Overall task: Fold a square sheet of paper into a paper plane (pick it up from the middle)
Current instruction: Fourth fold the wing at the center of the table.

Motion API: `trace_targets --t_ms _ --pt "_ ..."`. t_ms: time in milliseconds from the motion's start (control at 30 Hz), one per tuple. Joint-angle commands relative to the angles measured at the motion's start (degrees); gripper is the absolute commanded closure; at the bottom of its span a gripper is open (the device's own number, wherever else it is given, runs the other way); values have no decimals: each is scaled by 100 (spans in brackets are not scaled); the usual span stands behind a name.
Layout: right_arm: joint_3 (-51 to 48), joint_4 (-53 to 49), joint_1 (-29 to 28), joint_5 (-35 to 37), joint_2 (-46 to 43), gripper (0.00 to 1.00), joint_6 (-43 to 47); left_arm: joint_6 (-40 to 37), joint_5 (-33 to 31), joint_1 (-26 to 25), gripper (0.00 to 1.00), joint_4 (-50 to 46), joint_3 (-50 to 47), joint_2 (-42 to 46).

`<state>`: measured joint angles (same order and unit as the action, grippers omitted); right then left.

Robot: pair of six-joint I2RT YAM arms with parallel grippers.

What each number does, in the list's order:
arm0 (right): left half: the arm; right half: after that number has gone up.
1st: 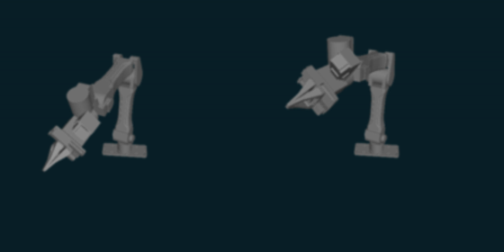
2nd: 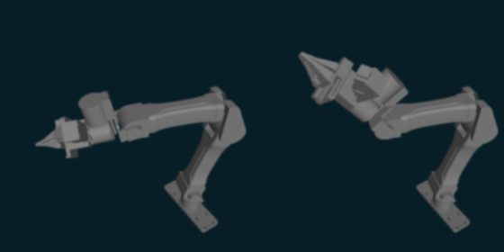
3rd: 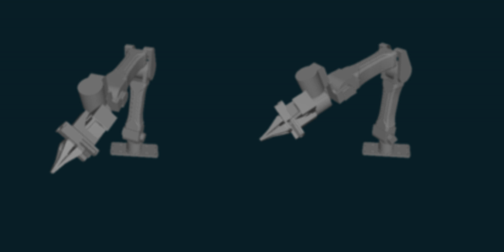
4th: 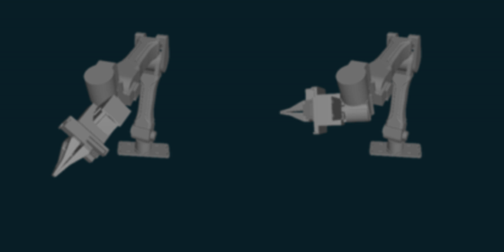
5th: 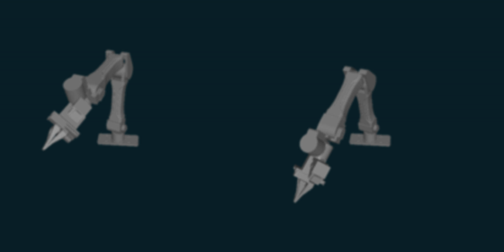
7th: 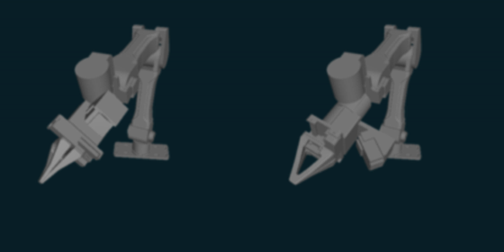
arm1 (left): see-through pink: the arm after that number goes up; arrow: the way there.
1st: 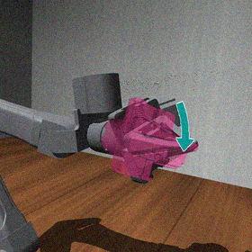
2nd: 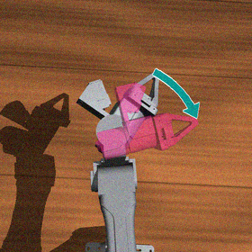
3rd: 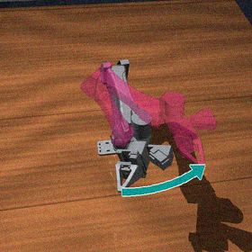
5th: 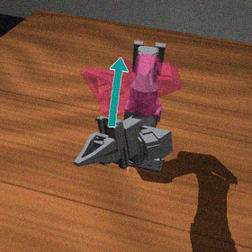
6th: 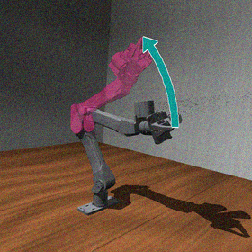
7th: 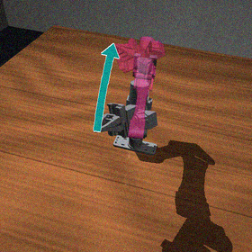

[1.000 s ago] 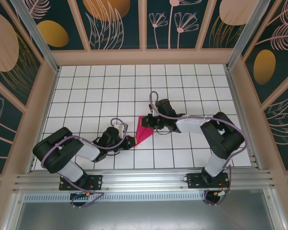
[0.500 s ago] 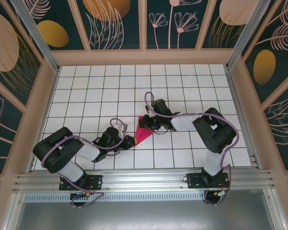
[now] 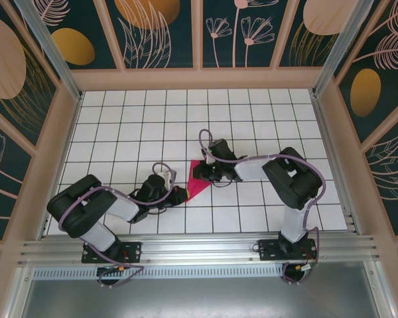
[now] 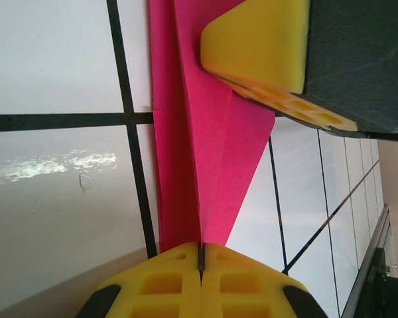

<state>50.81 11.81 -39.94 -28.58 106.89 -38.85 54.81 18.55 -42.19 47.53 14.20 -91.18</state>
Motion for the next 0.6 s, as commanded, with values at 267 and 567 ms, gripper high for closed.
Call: trace_targets --t_ms 267,567 --pt "-34 -99 40 107 357 88 121 -19 -11 23 100 -424 105 -309" --pt "134 -554 30 255 448 88 267 -191 -62 18 100 -687 116 100"
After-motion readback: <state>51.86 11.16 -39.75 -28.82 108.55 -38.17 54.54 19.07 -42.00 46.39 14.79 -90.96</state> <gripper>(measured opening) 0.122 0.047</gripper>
